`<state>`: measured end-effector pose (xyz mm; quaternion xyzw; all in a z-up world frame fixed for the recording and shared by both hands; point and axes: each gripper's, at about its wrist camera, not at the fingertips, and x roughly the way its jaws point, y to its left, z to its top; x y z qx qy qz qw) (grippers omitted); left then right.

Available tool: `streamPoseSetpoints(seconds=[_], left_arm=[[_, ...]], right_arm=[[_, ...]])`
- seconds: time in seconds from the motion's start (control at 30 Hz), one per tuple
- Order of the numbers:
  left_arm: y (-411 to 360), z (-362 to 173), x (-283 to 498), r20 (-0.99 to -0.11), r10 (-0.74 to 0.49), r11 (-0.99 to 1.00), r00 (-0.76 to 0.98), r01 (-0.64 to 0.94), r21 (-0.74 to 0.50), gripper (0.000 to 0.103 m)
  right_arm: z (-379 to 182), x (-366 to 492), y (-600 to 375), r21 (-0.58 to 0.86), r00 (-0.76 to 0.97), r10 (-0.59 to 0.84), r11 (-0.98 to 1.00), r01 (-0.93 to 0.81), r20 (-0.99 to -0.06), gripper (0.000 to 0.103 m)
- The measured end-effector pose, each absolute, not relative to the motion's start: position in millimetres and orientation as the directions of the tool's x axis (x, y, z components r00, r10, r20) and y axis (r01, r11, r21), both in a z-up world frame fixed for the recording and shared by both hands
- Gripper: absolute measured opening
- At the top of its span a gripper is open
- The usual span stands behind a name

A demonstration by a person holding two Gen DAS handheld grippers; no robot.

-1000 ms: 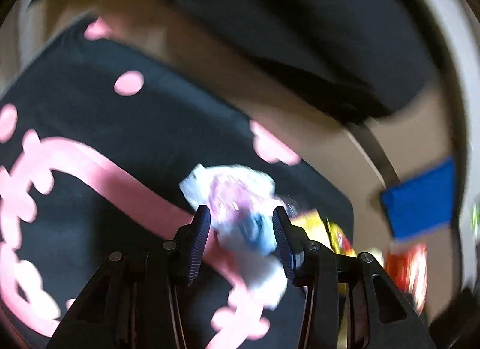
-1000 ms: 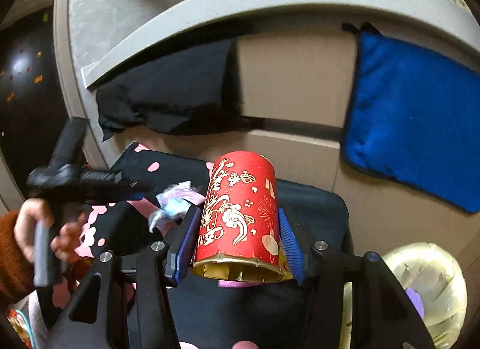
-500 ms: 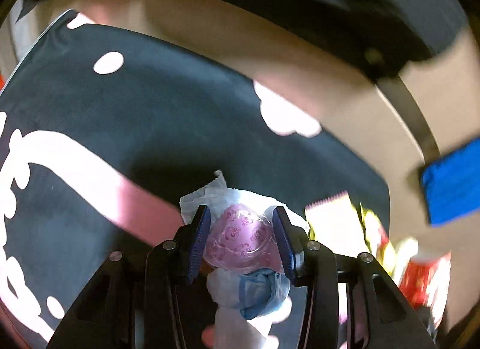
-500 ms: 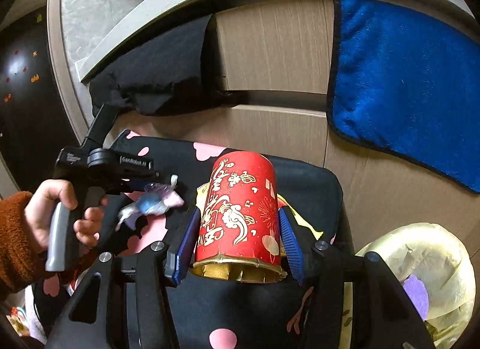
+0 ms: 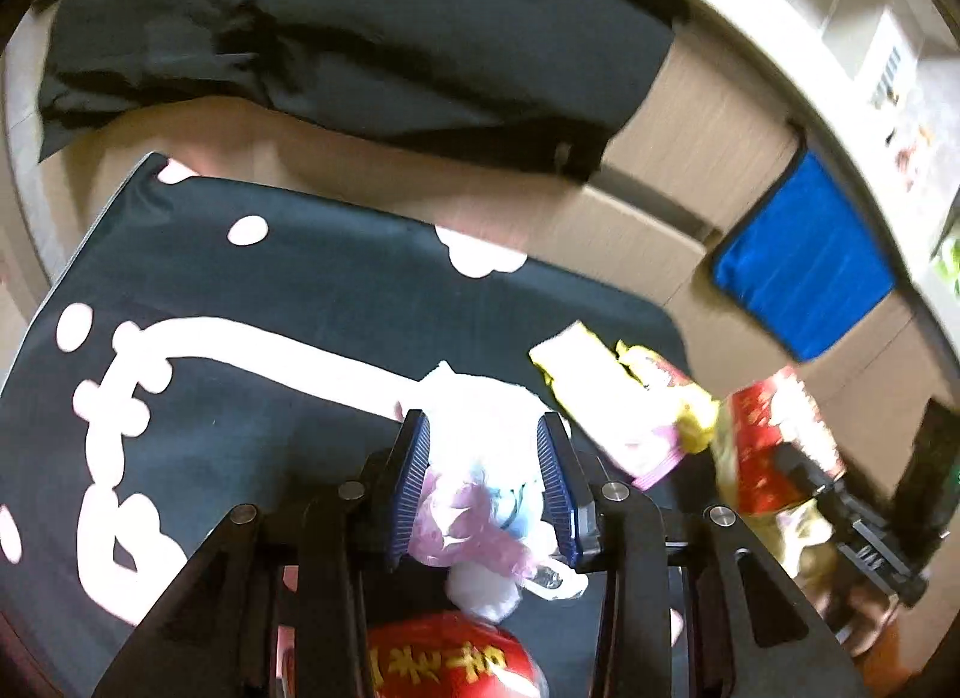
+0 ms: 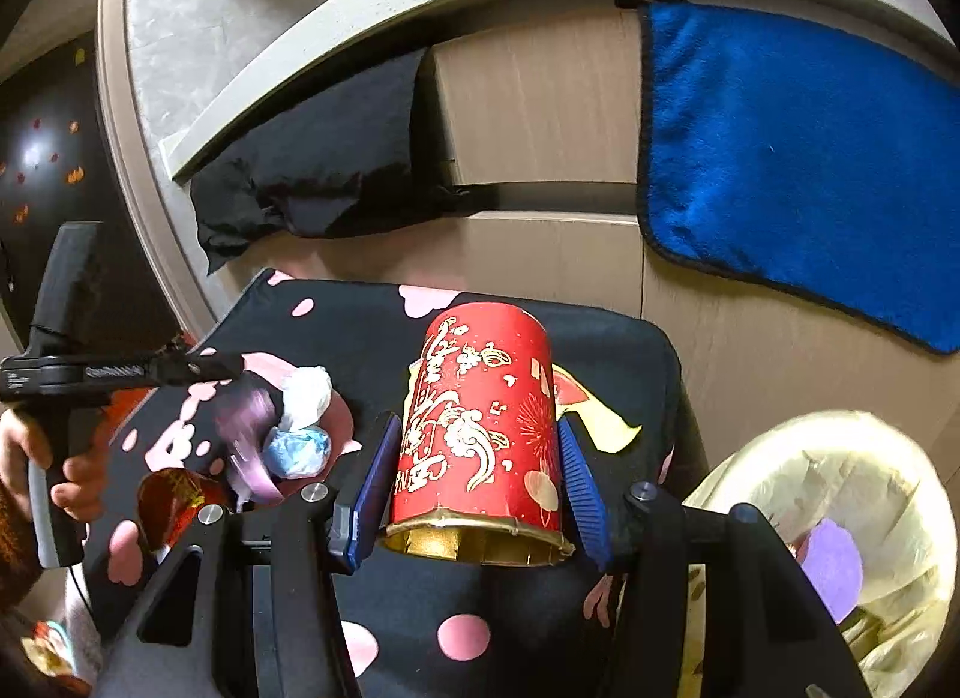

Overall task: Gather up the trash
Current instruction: 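Grasp a clear plastic packet with the left tool while the right tool holds the red cup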

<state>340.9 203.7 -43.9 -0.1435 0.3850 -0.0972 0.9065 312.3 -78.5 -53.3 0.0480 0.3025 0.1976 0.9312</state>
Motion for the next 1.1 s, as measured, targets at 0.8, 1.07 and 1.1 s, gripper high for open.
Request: streamPoseSetpoints(seconds=[0.8, 1.07, 1.1], left_arm=[[212, -119, 333, -0.888, -0.105, 0.96, 0.447, -0.188, -0.208, 0.041], [214, -131, 300, -0.864, -0.168, 0.923, 0.475, -0.232, -0.307, 0.041], [215, -131, 300, -0.859, -0.165, 0.917, 0.484, -0.245, -0.314, 0.041]], right_arm=[[-73, 287, -63, 0.213, 0.671, 0.448, 0.889, -0.406, -0.591, 0.05], [-82, 284, -60, 0.213, 0.655, 0.451, 0.886, -0.413, -0.606, 0.05], [-83, 284, -59, 0.215, 0.654, 0.451, 0.886, -0.412, -0.607, 0.05]])
